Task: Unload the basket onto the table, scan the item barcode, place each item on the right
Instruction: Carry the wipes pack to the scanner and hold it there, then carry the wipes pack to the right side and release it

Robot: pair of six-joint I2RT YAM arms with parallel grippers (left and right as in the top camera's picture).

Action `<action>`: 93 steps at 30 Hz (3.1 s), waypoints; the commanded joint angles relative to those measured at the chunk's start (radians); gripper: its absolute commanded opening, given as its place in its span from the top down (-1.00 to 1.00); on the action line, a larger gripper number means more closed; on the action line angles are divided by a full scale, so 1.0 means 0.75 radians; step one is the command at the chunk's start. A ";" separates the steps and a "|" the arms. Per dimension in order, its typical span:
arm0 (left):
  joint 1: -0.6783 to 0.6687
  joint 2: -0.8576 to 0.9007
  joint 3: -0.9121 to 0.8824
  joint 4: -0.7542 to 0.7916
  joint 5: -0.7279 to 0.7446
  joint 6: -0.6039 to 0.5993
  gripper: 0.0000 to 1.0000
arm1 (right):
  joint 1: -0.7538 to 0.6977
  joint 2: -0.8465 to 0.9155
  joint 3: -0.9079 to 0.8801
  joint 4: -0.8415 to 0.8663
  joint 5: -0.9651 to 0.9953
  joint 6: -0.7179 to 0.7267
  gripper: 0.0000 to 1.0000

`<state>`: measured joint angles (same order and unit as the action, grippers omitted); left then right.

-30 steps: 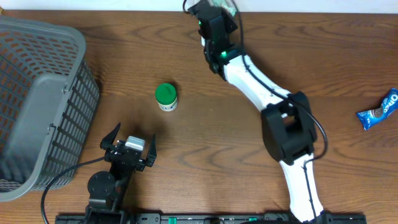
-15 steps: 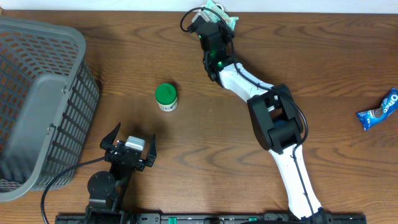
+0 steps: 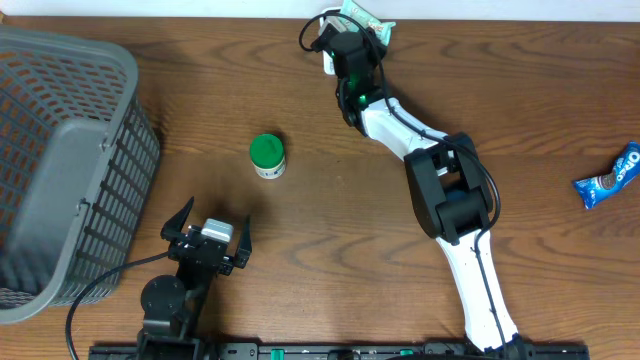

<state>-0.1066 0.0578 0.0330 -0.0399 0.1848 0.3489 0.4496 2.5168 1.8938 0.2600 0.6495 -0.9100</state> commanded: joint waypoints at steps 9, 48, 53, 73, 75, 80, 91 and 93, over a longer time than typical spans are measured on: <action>0.001 -0.003 -0.039 -0.014 0.013 0.022 -0.96 | -0.018 0.002 0.013 0.013 -0.091 0.038 0.98; 0.001 -0.003 -0.039 -0.014 0.013 0.022 -0.95 | -0.021 0.031 0.277 -0.249 -0.100 -0.610 0.98; 0.001 -0.003 -0.039 -0.014 0.013 0.022 -0.96 | -0.020 0.051 0.275 -0.249 -0.107 -0.639 0.98; 0.001 -0.003 -0.039 -0.014 0.013 0.022 -0.96 | -0.018 -0.019 0.273 -0.345 0.037 -0.655 0.98; 0.001 -0.003 -0.039 -0.014 0.013 0.022 -0.96 | -0.032 -0.104 0.273 -0.486 0.082 -0.532 0.98; 0.001 -0.003 -0.039 -0.014 0.013 0.022 -0.96 | -0.112 -0.300 0.273 -0.985 0.242 -0.169 0.98; 0.001 -0.003 -0.039 -0.014 0.013 0.022 -0.96 | -0.659 -0.381 0.239 -1.884 0.003 1.058 0.97; 0.001 -0.003 -0.039 -0.014 0.013 0.022 -0.96 | -0.821 -0.375 0.171 -1.863 -0.253 1.266 0.97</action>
<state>-0.1066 0.0582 0.0330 -0.0399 0.1848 0.3489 -0.0357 2.2196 2.0777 -1.1431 0.7231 -0.3420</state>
